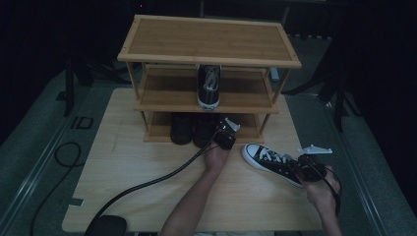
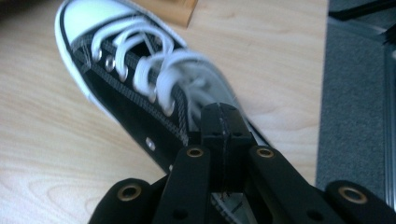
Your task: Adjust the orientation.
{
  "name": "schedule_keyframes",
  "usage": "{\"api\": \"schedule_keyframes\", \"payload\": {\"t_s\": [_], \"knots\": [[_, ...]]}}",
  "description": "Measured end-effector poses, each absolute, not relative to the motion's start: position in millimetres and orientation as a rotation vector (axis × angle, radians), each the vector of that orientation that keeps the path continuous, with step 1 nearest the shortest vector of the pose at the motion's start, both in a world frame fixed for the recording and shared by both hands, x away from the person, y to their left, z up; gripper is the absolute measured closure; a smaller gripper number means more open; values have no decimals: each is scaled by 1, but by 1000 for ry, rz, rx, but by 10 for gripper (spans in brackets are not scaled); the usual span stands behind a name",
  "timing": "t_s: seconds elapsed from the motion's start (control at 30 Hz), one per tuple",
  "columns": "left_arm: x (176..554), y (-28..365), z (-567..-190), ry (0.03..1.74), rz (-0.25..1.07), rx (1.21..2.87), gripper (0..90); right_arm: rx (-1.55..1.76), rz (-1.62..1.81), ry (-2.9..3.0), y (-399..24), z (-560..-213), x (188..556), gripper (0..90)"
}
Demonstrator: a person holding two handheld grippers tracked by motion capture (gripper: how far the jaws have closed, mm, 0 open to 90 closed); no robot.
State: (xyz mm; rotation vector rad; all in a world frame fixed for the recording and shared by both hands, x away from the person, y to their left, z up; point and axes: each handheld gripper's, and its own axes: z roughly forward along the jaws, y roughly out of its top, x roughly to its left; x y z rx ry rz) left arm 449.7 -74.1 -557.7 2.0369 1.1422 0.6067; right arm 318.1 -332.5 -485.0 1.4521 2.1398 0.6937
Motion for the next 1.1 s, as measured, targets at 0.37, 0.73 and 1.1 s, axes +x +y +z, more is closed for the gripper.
{"api": "schedule_keyframes", "payload": {"t_s": [0.37, 0.73, 1.1], "knots": [[450, -74, -558, 1142, 608, 2037, 899, 1466, 729, 2207, -325, -482, 314, 900], [450, -74, -558, 1142, 608, 2037, 900, 1432, 769, 2262, -315, -481, 303, 900], [450, -74, -558, 1143, 607, 2037, 899, 1397, 797, 2225, -321, -470, 296, 900]]}}
